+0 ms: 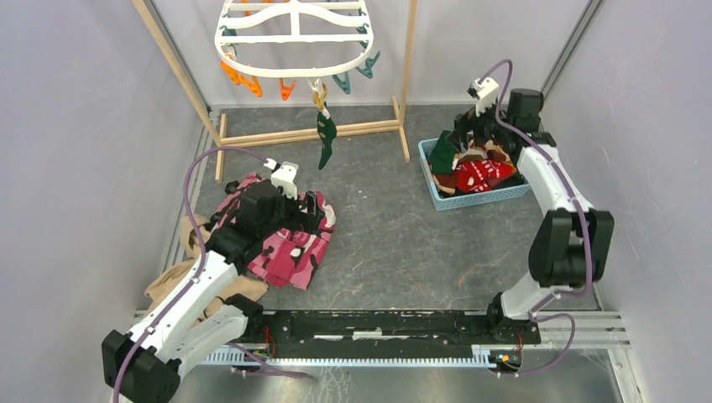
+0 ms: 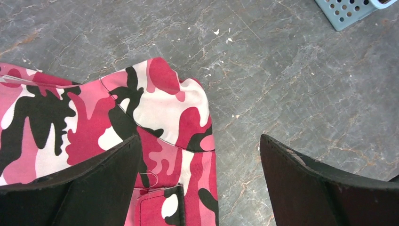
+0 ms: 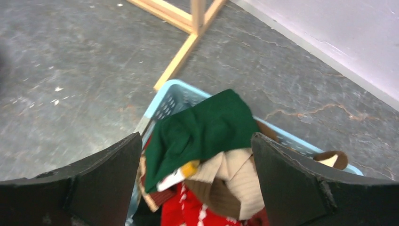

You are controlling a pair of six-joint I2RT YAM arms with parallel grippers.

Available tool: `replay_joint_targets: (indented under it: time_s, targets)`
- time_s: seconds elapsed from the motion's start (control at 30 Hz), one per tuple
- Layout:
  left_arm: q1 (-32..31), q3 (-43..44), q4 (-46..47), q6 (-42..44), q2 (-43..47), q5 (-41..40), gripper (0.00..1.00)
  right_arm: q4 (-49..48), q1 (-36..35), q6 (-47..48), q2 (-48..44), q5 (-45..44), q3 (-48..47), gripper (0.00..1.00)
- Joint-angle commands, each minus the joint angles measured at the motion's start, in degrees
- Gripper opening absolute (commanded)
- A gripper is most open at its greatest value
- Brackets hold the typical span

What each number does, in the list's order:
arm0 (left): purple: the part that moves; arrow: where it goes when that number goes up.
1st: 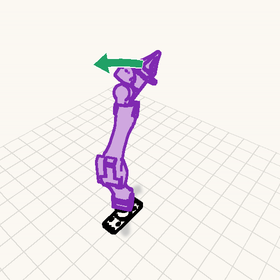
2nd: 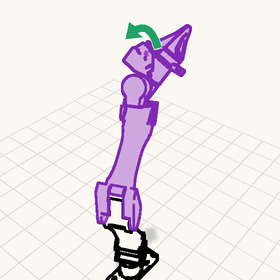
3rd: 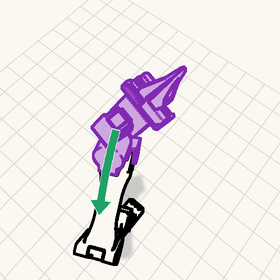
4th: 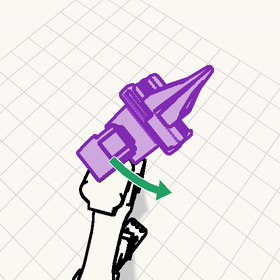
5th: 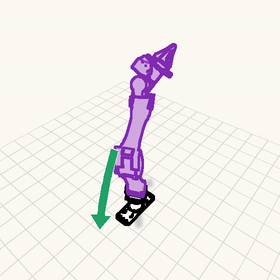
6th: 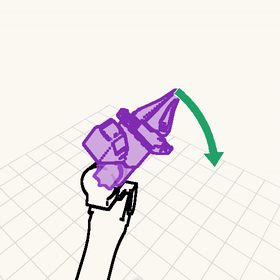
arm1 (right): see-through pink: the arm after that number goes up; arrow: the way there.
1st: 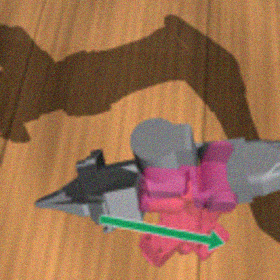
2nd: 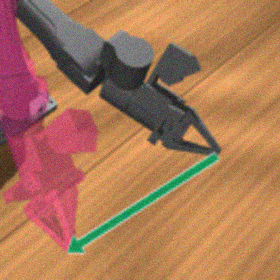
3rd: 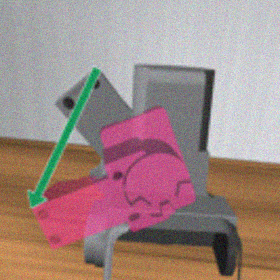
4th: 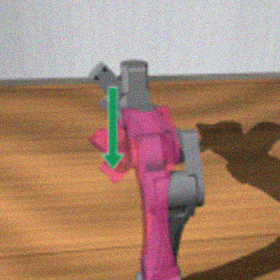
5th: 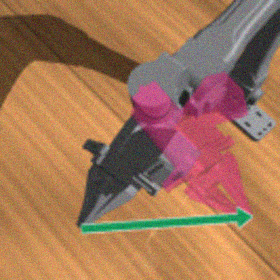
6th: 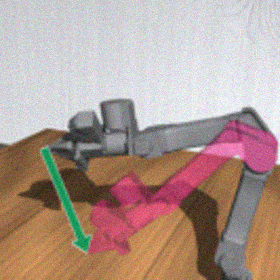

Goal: Clip the socks to the hanger
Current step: Pick up the sock from the bin.

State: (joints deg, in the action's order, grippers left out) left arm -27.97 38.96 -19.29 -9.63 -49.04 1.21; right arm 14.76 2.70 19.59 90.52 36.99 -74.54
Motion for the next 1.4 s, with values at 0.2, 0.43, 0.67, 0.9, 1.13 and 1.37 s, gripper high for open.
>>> replay_joint_targets:
  time_s: [0.2, 0.43, 0.67, 0.9, 1.13, 1.37]
  targets:
    - [3.3, 0.2, 1.6, 1.3, -0.1, 5.7, 1.0, -1.9, -6.1, -9.3, 13.5, -21.3, -10.0, 0.85]
    - [4.6, 0.2, 2.2, 0.6, -0.2, 8.4, 1.0, 0.2, -6.1, -9.1, 19.0, -23.5, -12.4, 0.69]
    - [5.0, 0.2, 2.5, 0.2, 0.2, 9.0, 1.0, 0.7, -6.1, -8.0, 25.0, -25.0, -16.5, 0.66]
    - [5.4, -0.1, 2.6, 0.0, 1.6, 8.1, 1.0, -0.4, -6.0, -6.5, 22.1, -23.5, -13.8, 0.28]
    - [5.6, 0.0, 2.3, 0.0, 1.7, 8.4, 1.0, -0.9, -5.8, -2.6, 15.1, -21.7, -9.9, 0.17]
    - [5.8, 0.0, 2.3, 0.0, 2.3, 8.8, 1.0, 1.2, -3.7, 2.0, 9.4, -15.5, -8.2, 0.16]
